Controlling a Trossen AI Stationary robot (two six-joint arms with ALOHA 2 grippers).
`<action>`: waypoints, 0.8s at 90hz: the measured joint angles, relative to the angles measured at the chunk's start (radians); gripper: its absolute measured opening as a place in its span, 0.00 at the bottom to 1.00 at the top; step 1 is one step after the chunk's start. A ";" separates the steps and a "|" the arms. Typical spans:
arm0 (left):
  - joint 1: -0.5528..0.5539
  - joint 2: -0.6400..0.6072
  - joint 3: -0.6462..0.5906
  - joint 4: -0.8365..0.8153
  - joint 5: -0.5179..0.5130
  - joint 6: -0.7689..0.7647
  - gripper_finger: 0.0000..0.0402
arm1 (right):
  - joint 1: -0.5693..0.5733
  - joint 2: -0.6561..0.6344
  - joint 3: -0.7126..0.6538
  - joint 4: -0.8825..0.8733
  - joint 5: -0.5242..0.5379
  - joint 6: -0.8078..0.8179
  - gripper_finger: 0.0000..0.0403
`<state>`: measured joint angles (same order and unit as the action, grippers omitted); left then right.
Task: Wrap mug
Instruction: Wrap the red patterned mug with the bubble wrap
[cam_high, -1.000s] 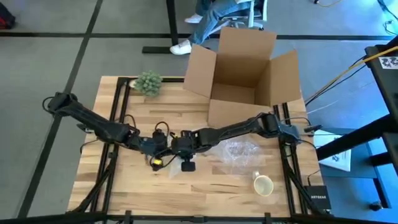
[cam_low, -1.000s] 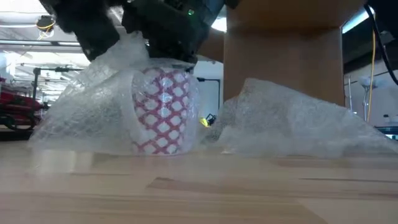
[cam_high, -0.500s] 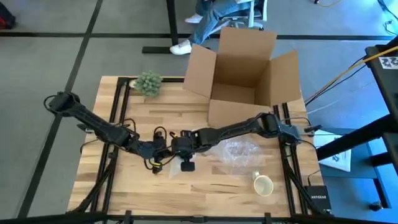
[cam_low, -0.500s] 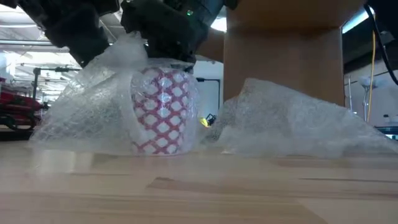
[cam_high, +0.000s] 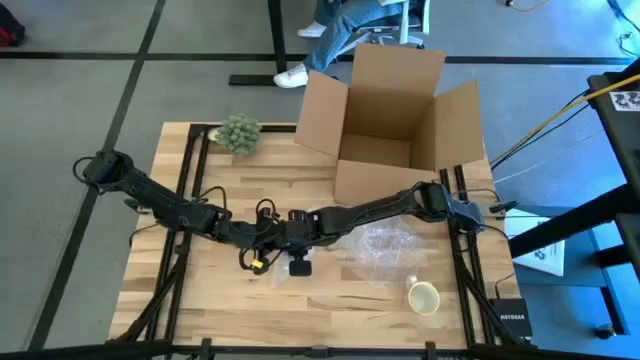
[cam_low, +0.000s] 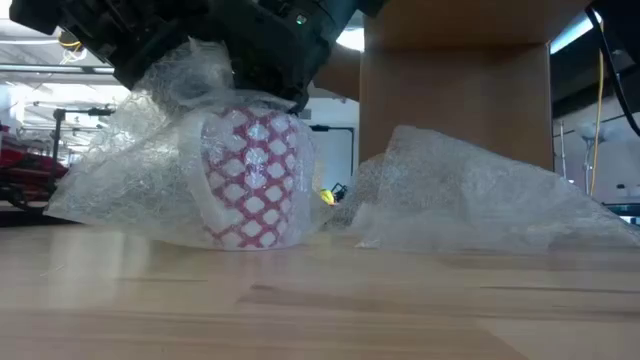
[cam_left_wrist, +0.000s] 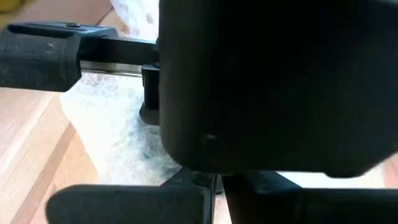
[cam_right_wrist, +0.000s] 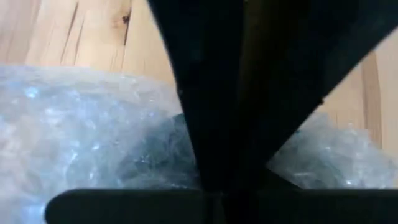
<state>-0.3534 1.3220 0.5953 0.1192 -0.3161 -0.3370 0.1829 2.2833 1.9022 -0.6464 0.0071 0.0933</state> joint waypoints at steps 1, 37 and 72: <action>0.000 0.001 0.000 -0.001 0.000 0.001 0.00 | 0.000 0.000 0.003 -0.003 0.000 0.000 0.00; 0.000 0.024 0.003 0.009 -0.008 -0.026 0.00 | 0.000 0.006 0.195 -0.313 0.027 -0.057 0.00; 0.000 0.021 0.001 -0.005 -0.003 -0.028 0.00 | 0.020 -0.002 0.316 -0.491 0.048 -0.073 0.00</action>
<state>-0.3534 1.3430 0.5964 0.1139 -0.3195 -0.3649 0.2033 2.2814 2.2181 -1.1377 0.0546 0.0200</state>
